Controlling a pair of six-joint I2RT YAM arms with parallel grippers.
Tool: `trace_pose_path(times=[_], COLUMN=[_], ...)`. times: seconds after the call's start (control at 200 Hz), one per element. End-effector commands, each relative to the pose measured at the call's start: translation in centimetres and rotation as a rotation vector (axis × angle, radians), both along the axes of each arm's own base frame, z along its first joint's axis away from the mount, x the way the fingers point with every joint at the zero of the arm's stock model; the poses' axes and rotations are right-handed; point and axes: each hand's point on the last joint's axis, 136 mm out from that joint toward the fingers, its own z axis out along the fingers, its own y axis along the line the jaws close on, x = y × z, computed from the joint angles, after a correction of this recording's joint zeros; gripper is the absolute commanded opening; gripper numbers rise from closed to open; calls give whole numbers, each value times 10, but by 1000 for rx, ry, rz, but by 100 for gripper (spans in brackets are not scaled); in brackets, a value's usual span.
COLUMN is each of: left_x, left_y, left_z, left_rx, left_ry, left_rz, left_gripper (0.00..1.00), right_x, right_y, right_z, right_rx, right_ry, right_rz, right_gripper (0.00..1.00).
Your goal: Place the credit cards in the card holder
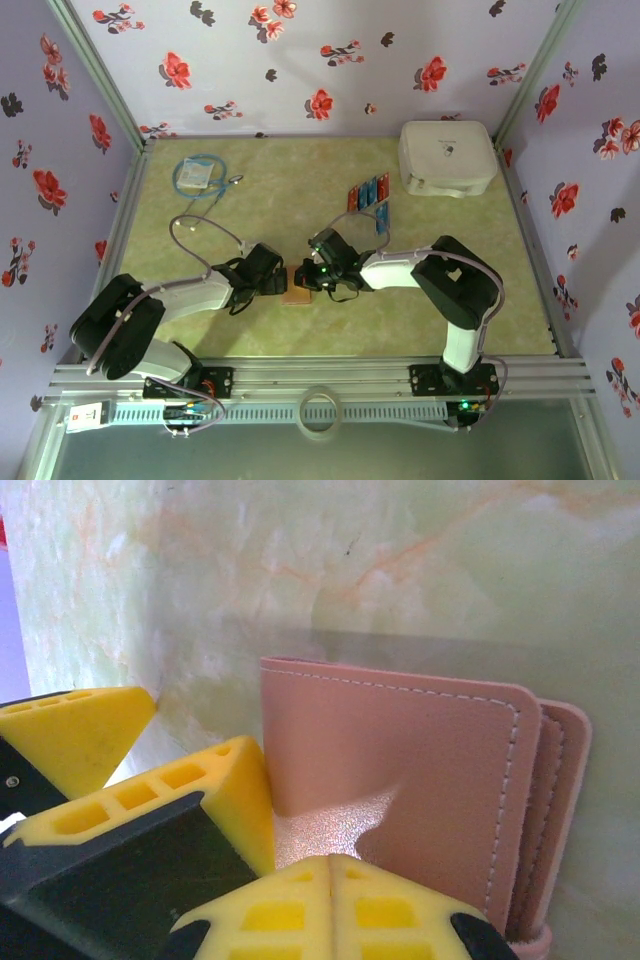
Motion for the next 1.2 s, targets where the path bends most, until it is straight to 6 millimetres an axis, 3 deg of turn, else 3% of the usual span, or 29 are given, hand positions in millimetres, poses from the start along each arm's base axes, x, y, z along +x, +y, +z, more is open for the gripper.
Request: trace_pose_path(times=[0.0, 0.215, 0.35, 0.845, 1.195], left_x=[-4, 14, 22, 10, 3], left_y=[-1, -8, -15, -9, 1], left_z=[4, 42, 48, -3, -22], left_rx=[14, -3, -21, -6, 41], left_ry=[16, -47, -48, 56, 92], left_rz=[-31, -55, -70, -49, -30], left_gripper=[100, 100, 100, 100, 100], right_x=[-17, -16, -14, -11, 3], right_y=[-52, -45, -43, -36, -20], right_z=[-64, -60, -58, -47, -4], right_rx=[-219, -182, -170, -134, -74], right_ry=[136, 130, 126, 106, 26], right_rz=[-77, -73, -73, -70, -39], right_gripper=[0, 0, 0, 0, 0])
